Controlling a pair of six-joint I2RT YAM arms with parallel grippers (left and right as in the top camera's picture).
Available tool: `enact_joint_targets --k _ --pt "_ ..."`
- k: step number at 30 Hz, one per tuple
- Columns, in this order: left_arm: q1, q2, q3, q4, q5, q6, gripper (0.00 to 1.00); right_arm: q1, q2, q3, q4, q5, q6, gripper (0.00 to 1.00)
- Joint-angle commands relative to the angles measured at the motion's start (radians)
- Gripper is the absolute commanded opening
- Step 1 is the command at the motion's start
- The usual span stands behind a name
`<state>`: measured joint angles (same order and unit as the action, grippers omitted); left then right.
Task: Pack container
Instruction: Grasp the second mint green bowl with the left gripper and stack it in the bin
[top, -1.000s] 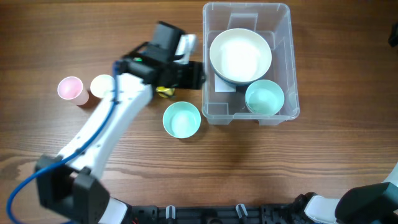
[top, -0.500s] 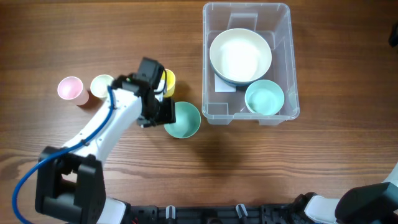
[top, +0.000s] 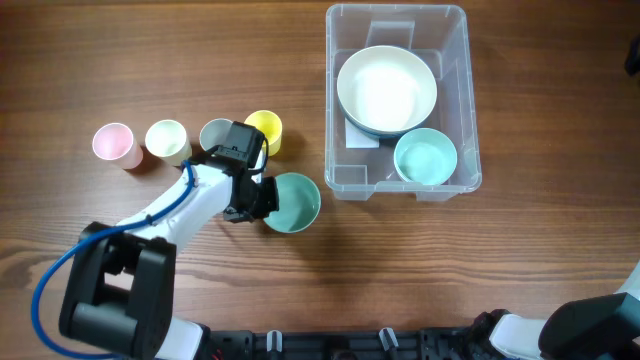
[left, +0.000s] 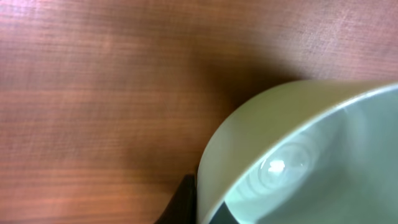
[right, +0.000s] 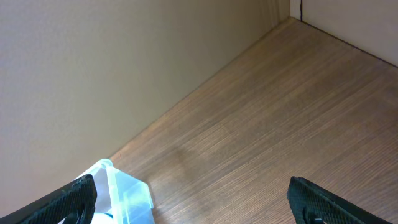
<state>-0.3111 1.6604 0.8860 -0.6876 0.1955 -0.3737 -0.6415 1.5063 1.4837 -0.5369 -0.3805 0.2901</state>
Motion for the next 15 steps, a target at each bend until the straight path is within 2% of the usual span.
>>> enact_joint_targets --k 1,4,6,8,11,14,15 --pt "0.008 -0.124 0.095 -0.120 0.021 -0.002 0.04 0.000 0.008 0.006 0.004 0.007 0.001 1.00" --pt "0.008 -0.256 0.243 -0.266 0.020 0.000 0.04 0.000 0.008 0.006 0.004 0.007 0.002 1.00" --pt "0.004 -0.332 0.330 -0.274 0.020 0.013 0.04 0.000 0.008 0.006 0.004 0.007 0.001 1.00" --pt "-0.021 -0.396 0.402 -0.173 0.016 0.050 0.04 0.000 0.008 0.006 0.004 0.007 0.002 1.00" --pt "-0.066 -0.408 0.419 0.038 0.004 0.060 0.04 0.000 0.008 0.006 0.004 0.007 0.002 1.00" --pt "-0.118 -0.325 0.419 0.206 0.017 0.083 0.04 0.000 0.008 0.006 0.004 0.007 0.001 1.00" --pt "-0.164 -0.234 0.419 0.298 0.071 0.082 0.04 0.000 0.008 0.006 0.004 0.007 0.002 1.00"
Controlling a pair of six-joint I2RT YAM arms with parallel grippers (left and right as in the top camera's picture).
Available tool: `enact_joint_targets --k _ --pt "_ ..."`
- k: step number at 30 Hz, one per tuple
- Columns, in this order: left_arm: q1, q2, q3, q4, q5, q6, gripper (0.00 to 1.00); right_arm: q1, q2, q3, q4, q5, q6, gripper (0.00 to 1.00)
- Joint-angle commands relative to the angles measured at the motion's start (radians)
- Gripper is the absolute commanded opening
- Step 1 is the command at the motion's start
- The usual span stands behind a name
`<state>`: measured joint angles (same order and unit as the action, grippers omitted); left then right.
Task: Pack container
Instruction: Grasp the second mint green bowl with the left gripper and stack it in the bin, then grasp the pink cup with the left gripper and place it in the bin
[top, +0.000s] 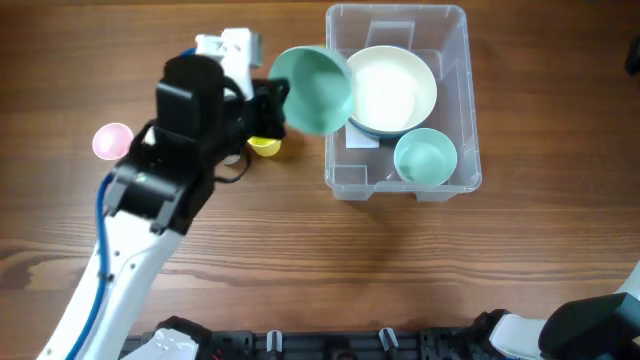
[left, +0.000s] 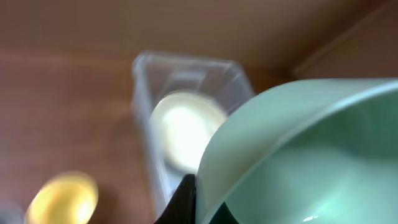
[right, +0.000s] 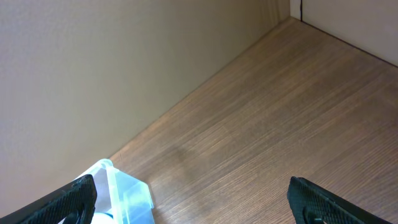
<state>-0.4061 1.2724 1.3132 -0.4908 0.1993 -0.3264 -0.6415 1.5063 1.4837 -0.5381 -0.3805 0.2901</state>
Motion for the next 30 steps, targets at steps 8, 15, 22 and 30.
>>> enact_joint_targets --k 8,15,22,30 --pt "-0.269 0.502 0.016 0.261 0.160 0.035 0.04 0.000 0.008 0.006 0.005 0.007 0.002 1.00" --pt "-0.335 0.580 0.016 0.261 0.155 0.034 0.07 0.000 0.008 0.006 0.005 0.007 0.002 1.00" --pt "-0.253 0.560 0.118 0.171 0.110 0.035 0.66 0.000 0.008 0.006 0.005 0.007 0.002 1.00" --pt "-0.017 0.443 0.311 -0.234 0.105 0.034 0.65 0.000 0.008 0.006 0.005 0.007 0.002 1.00"
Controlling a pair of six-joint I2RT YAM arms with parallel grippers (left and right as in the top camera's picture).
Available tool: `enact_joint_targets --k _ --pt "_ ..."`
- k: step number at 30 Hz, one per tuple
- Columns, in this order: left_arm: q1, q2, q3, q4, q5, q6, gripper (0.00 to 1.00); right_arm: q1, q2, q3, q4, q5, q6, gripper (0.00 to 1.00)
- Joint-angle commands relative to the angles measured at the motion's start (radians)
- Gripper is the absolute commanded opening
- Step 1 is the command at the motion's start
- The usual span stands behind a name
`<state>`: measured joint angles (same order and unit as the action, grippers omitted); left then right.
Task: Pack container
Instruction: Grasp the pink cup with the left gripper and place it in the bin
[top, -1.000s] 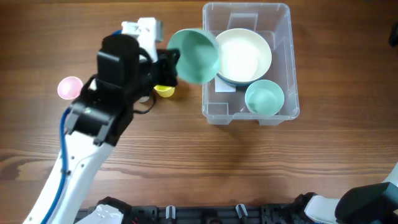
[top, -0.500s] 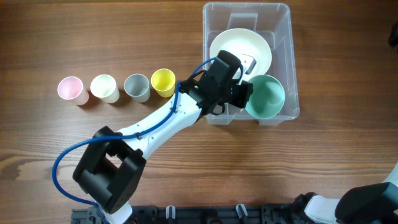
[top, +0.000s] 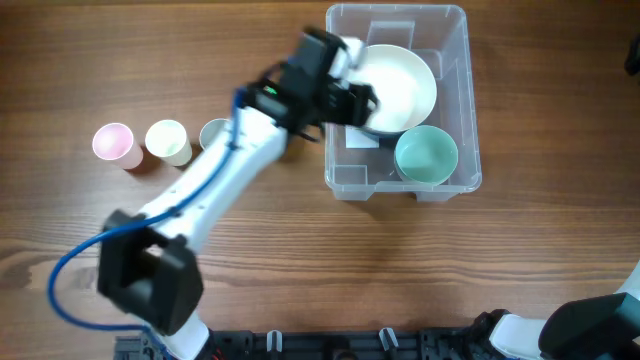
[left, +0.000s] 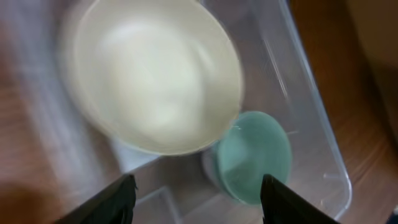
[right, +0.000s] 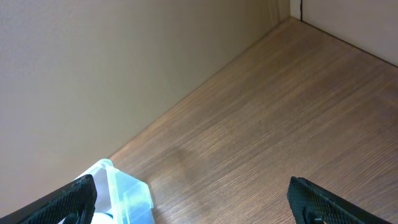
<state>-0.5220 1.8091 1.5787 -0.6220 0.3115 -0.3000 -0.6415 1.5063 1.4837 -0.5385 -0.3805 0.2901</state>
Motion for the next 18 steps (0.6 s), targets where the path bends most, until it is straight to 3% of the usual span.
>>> enact_joint_targets --k 1,4,7,13,18 --pt "0.136 -0.112 0.045 -0.158 -0.009 0.008 0.65 0.000 0.008 0.006 0.006 0.007 0.001 1.00" --pt "0.294 -0.142 0.045 -0.407 -0.109 0.004 0.62 0.000 0.008 0.006 0.006 0.007 0.001 1.00" --pt "0.467 -0.140 0.039 -0.555 -0.271 -0.031 0.54 0.000 0.008 0.006 0.005 0.007 0.001 1.00" --pt "0.903 -0.136 -0.002 -0.523 -0.215 -0.019 0.56 0.000 0.008 0.006 0.005 0.007 0.001 1.00" --pt "1.044 -0.100 -0.053 -0.480 -0.227 -0.018 0.58 0.000 0.008 0.006 0.005 0.007 0.001 1.00"
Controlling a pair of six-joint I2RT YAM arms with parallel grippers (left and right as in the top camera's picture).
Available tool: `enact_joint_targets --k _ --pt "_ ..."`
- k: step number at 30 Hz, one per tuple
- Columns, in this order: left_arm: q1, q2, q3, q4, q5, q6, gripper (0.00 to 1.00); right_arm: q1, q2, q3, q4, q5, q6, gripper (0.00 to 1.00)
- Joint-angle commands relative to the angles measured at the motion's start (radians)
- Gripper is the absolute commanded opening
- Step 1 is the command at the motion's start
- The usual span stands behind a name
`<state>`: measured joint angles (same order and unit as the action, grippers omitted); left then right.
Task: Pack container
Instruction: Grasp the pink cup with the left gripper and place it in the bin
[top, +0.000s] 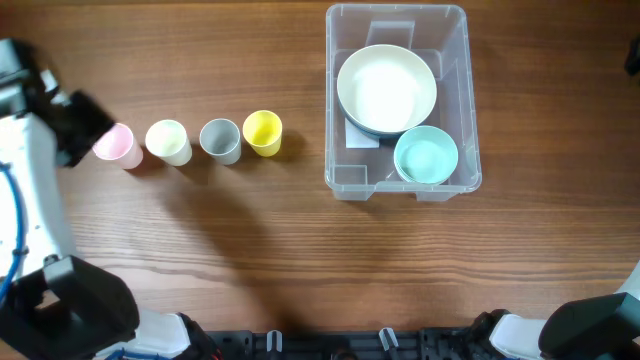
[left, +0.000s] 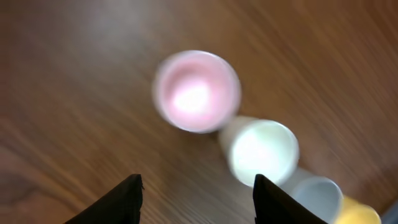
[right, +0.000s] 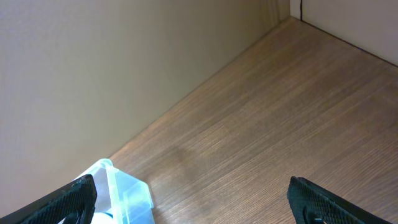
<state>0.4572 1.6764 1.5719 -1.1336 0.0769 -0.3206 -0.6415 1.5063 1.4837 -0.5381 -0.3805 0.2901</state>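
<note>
The clear plastic container (top: 465, 60) stands at the back right and holds a white bowl (top: 387, 88) and a teal bowl (top: 426, 157). A row of cups stands to its left on the table: pink (top: 115, 145), cream (top: 168, 141), grey (top: 220, 139), yellow (top: 263, 132). My left gripper (top: 90, 130) hovers at the far left beside the pink cup (left: 196, 91), open and empty (left: 199, 200). The cream cup (left: 264, 151) lies just beyond the pink one. My right gripper (right: 202, 202) is open and empty, off the table's right side.
Wooden tabletop (top: 300, 260) all round. The right wrist view shows a corner of the container (right: 127, 193) and a wall behind the table. The right arm's base (top: 600, 325) sits at the near right corner.
My left gripper was open over the container's bowls. It now hangs open at the far left end of the cup row, above the pink cup. The right arm has not moved.
My left gripper was shut on a teal bowl on the table near the yellow cup. Then it held that bowl in the air beside the container. Then it stood open and empty over the container. Now it is over the pink cup.
</note>
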Motion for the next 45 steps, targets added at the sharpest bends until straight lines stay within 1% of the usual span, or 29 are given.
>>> enact_joint_targets --k 1,3,4,5,6,9,10,12,14,15,18,20,23,25,26,28,30,31,33,35,37,39,42,45 --pt "0.077 0.043 -0.061 0.051 0.011 0.010 0.58 0.000 0.008 0.006 0.005 0.007 0.002 1.00" --pt "0.097 0.079 -0.097 0.123 0.071 0.087 0.57 0.000 0.008 0.006 0.005 0.007 0.001 1.00" --pt "0.098 0.099 -0.109 0.146 0.095 0.106 0.57 0.000 0.008 0.006 0.005 0.007 0.002 1.00" --pt "0.098 0.119 -0.116 0.156 0.102 0.105 0.57 0.000 0.008 0.006 0.005 0.007 0.001 1.00" --pt "0.097 0.154 -0.116 0.154 0.101 0.105 0.54 0.000 0.008 0.006 0.005 0.007 0.002 1.00" --pt "0.097 0.230 -0.116 0.166 0.088 0.105 0.54 0.000 0.008 0.006 0.005 0.007 0.001 1.00" --pt "0.098 0.282 -0.116 0.170 0.086 0.105 0.50 0.000 0.008 0.006 0.005 0.007 0.002 1.00" --pt "0.098 0.326 -0.116 0.174 0.086 0.105 0.34 0.000 0.008 0.006 0.005 0.007 0.002 1.00" --pt "0.098 0.336 -0.116 0.174 0.079 0.105 0.12 0.000 0.008 0.006 0.005 0.007 0.002 1.00" --pt "0.098 0.325 -0.115 0.172 0.078 0.105 0.04 0.000 0.008 0.006 0.005 0.007 0.001 1.00" --pt "0.098 0.257 -0.105 0.145 0.031 0.104 0.04 0.000 0.008 0.006 0.005 0.007 0.002 1.00" --pt "0.097 0.177 -0.087 0.115 0.030 0.079 0.04 0.000 0.008 0.006 0.005 0.007 0.001 1.00" --pt "0.065 0.028 -0.053 0.053 0.062 0.079 0.04 0.000 0.008 0.006 0.005 0.007 0.001 1.00" --pt "0.003 -0.063 -0.053 0.044 0.156 0.111 0.04 0.000 0.008 0.006 0.005 0.007 0.001 1.00" --pt "-0.074 -0.116 -0.053 0.051 0.235 0.146 0.04 0.000 0.008 0.006 0.005 0.007 0.002 1.00" --pt "-0.231 -0.159 -0.053 0.070 0.268 0.160 0.04 0.000 0.008 0.006 0.005 0.007 0.001 1.00" --pt "-0.431 -0.159 -0.053 0.127 0.267 0.160 0.04 0.000 0.008 0.006 0.005 0.007 0.001 1.00" --pt "-0.553 -0.144 -0.053 0.179 0.259 0.160 0.04 0.000 0.008 0.006 0.005 0.007 0.002 1.00" --pt "-0.753 -0.103 -0.053 0.269 0.155 0.156 0.04 0.000 0.008 0.006 0.005 0.007 0.001 1.00" --pt "-0.888 -0.056 -0.053 0.343 0.067 0.156 0.04 0.000 0.008 0.006 0.005 0.007 0.002 1.00" --pt "-0.982 0.003 -0.053 0.414 0.060 0.152 0.04 0.000 0.008 0.006 0.005 0.007 0.002 1.00" --pt "-1.049 0.076 -0.053 0.446 0.060 0.148 0.04 0.000 0.008 0.006 0.005 0.007 0.001 1.00" --pt "-1.086 0.156 -0.053 0.440 0.060 0.148 0.04 0.000 0.008 0.006 0.005 0.007 0.001 1.00" --pt "-1.089 0.224 -0.053 0.413 0.059 0.130 0.04 0.000 0.008 0.006 0.005 0.007 0.001 1.00"
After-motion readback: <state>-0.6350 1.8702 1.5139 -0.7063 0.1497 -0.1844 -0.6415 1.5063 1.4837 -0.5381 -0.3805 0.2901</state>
